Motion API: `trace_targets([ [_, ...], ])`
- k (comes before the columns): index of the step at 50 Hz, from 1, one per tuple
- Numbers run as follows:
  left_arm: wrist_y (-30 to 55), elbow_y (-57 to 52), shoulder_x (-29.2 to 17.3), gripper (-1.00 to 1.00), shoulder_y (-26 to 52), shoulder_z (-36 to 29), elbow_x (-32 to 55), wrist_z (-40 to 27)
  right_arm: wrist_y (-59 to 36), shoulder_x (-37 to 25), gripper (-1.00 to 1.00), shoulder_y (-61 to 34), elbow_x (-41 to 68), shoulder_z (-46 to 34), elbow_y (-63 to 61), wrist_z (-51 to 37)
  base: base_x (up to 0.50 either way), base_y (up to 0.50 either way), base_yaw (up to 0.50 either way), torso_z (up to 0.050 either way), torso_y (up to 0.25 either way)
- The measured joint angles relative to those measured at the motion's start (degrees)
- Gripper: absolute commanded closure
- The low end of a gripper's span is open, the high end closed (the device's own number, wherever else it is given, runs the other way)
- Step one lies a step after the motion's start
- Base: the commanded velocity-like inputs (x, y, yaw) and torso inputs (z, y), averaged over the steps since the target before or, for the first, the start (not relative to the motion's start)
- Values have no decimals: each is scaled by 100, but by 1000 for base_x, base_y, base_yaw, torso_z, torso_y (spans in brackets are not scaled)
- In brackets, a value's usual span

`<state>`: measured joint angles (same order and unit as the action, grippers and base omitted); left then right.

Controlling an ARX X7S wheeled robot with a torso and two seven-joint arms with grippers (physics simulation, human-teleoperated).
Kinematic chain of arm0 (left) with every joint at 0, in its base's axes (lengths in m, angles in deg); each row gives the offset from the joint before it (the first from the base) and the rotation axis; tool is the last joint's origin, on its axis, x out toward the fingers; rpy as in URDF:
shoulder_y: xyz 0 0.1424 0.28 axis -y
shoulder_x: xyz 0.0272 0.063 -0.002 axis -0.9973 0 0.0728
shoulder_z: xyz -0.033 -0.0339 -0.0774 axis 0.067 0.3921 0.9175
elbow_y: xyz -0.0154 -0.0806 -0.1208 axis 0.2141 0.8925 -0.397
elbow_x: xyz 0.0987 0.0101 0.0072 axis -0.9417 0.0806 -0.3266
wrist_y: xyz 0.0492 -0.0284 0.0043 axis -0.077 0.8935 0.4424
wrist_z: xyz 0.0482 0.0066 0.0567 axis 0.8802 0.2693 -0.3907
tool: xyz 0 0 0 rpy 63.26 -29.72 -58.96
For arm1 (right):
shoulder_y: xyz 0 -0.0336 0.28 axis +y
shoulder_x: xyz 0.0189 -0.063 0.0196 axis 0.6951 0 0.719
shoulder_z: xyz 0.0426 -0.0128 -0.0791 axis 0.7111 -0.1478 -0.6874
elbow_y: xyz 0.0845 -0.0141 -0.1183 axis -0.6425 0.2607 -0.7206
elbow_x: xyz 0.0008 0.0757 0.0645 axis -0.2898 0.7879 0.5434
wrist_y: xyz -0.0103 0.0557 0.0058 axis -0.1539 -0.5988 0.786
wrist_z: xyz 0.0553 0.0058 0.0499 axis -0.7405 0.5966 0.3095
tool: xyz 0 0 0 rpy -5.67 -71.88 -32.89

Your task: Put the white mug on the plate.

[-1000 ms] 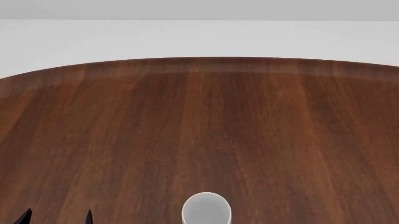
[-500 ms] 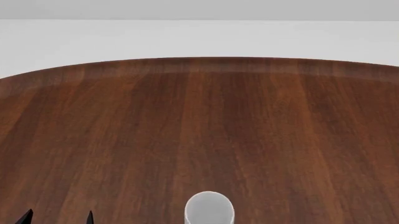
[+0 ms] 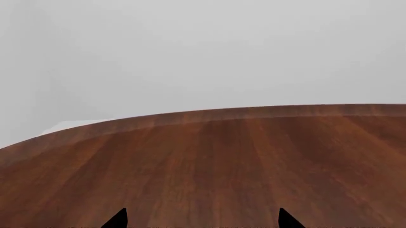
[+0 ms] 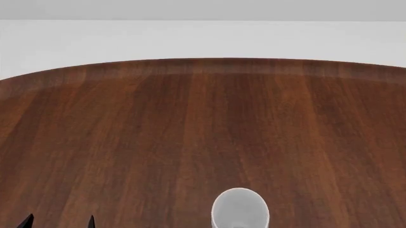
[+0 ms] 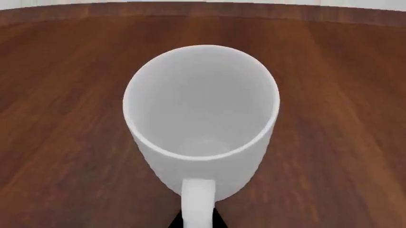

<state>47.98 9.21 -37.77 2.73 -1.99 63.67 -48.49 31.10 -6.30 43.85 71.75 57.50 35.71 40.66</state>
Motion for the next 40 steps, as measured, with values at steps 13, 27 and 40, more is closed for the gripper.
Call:
trace_targets([
  [13, -9, 2, -24, -100, -8, -34, 6, -35, -255, -614, 100, 1023, 116, 255, -1795, -366, 0, 0, 0, 0, 0],
  [27, -18, 49, -23, -100, 20, -98, -7, -69, -245, -1285, 100, 2332, 181, 753, -3146, -637, 0, 0, 0, 0, 0],
  [40, -23, 38, -43, -100, 1, -159, -19, -99, 138, -1637, 100, 3505, 114, 1183, -3877, -794, 0, 0, 0, 0, 0],
])
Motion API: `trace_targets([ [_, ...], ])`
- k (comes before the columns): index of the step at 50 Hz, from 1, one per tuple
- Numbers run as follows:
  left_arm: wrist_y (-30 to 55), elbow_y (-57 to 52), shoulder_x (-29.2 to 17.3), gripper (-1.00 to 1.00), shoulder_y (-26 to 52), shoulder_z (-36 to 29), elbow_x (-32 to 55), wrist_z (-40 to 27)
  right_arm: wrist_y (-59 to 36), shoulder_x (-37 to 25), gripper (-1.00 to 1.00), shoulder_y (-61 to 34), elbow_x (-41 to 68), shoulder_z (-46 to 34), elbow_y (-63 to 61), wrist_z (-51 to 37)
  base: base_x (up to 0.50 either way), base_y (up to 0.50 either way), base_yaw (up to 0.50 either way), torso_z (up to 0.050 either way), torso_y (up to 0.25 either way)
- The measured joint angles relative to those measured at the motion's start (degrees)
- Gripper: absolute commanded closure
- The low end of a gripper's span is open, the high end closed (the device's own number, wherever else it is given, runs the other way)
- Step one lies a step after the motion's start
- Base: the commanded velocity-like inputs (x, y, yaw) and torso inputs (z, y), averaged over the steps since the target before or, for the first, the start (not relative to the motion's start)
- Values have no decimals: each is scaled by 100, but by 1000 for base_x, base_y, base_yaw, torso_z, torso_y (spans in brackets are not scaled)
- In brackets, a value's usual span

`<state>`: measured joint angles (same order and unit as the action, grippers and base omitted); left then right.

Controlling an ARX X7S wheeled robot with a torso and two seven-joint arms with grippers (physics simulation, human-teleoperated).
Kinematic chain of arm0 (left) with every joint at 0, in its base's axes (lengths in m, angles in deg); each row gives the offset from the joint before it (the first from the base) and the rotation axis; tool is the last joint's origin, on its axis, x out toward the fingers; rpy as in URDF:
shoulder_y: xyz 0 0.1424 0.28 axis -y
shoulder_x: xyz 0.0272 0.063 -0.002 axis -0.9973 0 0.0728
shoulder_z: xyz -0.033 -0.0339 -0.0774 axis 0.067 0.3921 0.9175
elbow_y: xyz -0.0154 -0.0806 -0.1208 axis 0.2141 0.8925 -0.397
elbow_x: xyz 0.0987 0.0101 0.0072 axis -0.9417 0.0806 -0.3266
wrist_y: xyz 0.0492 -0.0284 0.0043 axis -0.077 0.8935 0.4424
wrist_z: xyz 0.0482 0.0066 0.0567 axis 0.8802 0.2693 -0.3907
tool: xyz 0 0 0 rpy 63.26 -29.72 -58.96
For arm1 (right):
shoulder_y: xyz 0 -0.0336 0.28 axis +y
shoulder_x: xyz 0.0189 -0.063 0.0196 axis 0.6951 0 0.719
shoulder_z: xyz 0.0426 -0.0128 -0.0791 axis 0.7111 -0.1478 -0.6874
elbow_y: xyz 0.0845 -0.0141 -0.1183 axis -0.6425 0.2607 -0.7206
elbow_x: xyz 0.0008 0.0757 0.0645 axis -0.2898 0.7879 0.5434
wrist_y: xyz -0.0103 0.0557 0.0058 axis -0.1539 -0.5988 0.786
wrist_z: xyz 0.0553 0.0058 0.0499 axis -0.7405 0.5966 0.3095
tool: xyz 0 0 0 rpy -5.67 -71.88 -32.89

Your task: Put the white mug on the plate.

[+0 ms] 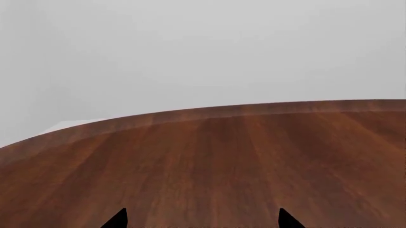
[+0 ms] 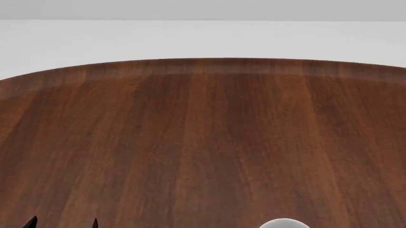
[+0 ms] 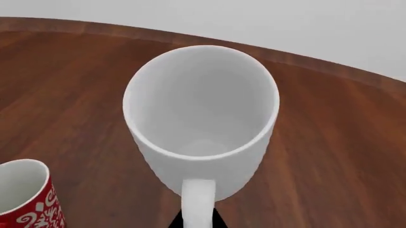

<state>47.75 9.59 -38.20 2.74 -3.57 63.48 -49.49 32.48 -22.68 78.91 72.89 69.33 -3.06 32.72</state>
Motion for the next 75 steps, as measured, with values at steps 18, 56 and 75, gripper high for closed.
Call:
trace_targets([
  [18, -3, -17, -40, -100, -20, -43, 5, -47, 2506, -1813, 100, 996, 283, -1272, 332, -2260, 0, 0, 0, 0, 1],
  [56, -26, 54, -92, -100, 25, -103, 0, -152, 5960, -3107, 100, 1085, -196, -3844, 1841, -5042, 0, 0, 0, 0, 0],
  [75, 12, 39, -121, -100, 27, -163, -28, -214, 6550, -2905, 100, 1075, -1027, -4658, 2217, -5732, 0, 0, 0, 0, 1],
])
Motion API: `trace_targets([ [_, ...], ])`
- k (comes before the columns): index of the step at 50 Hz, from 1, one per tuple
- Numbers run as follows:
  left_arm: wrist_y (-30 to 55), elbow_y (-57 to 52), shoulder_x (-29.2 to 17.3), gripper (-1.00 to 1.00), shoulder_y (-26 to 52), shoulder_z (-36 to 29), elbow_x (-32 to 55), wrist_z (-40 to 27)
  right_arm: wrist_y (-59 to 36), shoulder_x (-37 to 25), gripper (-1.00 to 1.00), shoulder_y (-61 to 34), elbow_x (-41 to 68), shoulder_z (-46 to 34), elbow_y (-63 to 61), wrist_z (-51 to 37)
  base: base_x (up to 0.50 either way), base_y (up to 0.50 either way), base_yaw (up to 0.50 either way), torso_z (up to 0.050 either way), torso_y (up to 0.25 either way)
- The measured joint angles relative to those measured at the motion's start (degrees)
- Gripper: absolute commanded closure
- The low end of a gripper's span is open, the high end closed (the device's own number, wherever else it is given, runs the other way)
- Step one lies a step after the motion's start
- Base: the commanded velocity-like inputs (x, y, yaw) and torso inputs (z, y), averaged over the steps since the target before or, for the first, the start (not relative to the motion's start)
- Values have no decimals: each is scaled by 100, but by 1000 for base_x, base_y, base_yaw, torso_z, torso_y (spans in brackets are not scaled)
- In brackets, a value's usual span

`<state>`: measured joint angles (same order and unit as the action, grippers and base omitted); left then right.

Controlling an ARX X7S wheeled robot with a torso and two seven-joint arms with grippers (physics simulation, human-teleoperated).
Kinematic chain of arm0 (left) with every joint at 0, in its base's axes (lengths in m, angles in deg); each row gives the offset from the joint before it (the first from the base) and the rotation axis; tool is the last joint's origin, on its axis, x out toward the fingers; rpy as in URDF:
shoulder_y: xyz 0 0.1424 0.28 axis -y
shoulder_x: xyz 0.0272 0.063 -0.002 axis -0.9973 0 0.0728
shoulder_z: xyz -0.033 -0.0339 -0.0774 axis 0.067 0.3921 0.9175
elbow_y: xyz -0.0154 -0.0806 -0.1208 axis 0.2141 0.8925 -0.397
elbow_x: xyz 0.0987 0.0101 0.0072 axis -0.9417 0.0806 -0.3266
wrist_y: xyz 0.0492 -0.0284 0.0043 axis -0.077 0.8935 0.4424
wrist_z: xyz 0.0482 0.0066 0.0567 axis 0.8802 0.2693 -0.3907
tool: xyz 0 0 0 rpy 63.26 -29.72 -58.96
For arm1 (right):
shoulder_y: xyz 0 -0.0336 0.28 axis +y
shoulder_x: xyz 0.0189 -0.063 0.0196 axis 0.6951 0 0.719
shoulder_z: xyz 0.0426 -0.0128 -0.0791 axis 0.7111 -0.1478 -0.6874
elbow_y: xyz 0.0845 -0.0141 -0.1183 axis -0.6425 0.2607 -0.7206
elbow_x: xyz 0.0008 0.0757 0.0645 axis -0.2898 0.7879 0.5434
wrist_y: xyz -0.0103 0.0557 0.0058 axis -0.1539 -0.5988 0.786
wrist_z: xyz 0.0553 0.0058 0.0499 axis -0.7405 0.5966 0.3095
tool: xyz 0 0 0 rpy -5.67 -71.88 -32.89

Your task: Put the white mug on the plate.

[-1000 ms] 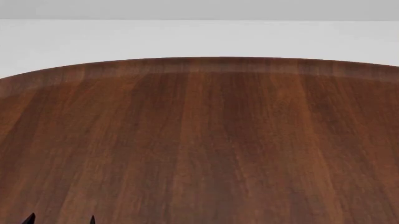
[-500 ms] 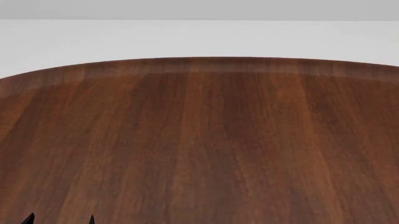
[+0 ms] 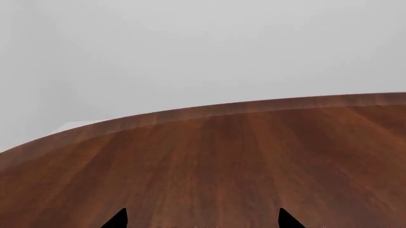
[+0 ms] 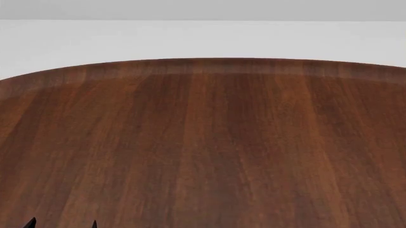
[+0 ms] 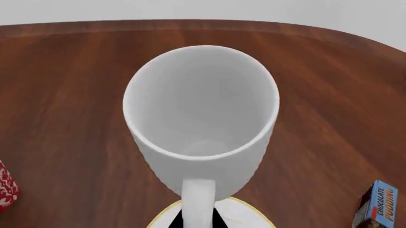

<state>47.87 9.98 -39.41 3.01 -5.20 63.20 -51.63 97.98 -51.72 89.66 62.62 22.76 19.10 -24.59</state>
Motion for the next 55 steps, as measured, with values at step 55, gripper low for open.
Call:
trace_targets([
  [55, 35, -7, -75, -100, -15, -139, -26, -139, 1756, 849, 100, -112, -379, -1244, 1991, -744, 0, 0, 0, 0, 0],
])
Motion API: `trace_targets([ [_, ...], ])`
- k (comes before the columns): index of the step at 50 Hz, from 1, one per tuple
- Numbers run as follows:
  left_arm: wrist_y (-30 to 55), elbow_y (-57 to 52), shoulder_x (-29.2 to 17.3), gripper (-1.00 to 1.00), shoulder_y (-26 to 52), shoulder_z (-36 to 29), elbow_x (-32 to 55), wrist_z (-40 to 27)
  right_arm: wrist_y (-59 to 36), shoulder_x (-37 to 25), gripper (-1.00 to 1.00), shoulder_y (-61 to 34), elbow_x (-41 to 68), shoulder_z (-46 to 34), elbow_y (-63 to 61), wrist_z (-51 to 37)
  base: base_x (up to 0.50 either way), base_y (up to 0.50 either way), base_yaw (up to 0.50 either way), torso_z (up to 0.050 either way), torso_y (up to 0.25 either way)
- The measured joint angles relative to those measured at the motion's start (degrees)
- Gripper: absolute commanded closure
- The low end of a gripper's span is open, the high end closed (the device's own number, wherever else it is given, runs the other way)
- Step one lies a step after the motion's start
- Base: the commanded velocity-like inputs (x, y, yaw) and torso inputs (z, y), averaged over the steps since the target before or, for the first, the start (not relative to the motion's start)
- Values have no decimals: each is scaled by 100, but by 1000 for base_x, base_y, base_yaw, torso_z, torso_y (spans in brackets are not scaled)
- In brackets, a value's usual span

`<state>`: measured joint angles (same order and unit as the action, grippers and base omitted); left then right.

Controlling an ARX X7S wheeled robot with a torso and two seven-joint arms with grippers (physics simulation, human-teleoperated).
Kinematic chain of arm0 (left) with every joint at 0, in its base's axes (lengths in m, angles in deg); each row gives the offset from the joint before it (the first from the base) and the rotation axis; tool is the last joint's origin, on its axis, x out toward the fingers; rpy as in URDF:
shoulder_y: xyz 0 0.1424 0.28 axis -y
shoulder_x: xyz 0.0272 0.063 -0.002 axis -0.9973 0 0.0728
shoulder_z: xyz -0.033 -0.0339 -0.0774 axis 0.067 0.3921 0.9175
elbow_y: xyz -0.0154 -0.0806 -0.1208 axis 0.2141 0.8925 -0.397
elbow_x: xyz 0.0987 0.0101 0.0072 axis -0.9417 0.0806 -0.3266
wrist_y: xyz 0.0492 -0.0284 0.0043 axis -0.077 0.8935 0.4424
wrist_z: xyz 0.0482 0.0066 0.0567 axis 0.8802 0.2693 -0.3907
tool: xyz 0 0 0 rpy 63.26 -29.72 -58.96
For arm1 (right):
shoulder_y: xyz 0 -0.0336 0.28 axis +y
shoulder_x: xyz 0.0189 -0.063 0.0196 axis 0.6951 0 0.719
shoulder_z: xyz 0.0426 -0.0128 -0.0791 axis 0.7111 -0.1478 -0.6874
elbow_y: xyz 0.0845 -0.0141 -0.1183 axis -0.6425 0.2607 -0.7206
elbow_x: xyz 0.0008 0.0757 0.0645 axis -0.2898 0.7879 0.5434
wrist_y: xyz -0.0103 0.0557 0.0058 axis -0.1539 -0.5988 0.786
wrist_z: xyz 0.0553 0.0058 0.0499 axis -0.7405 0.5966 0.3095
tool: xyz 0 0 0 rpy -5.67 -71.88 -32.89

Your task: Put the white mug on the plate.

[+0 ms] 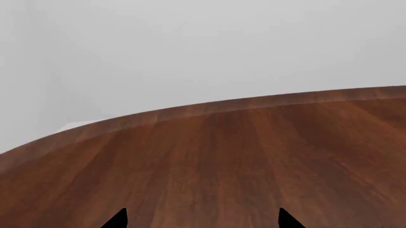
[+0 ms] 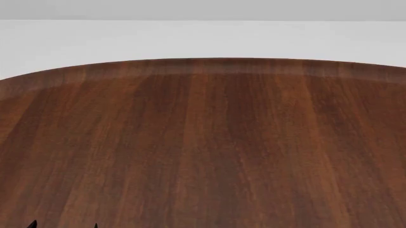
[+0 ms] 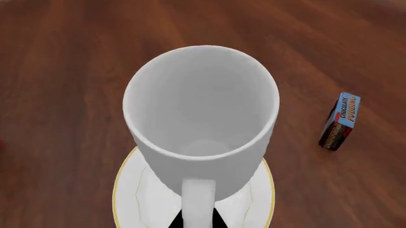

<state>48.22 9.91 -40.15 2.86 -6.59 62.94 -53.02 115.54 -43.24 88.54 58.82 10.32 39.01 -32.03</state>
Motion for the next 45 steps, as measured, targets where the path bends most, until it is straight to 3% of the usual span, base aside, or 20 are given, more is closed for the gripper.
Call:
trace_targets([
  [45, -23, -36, -65, -100, -8, -100, -13, -78, 298, 396, 100, 232, 1539, 566, 336, 1809, 0, 0, 0, 0, 0],
])
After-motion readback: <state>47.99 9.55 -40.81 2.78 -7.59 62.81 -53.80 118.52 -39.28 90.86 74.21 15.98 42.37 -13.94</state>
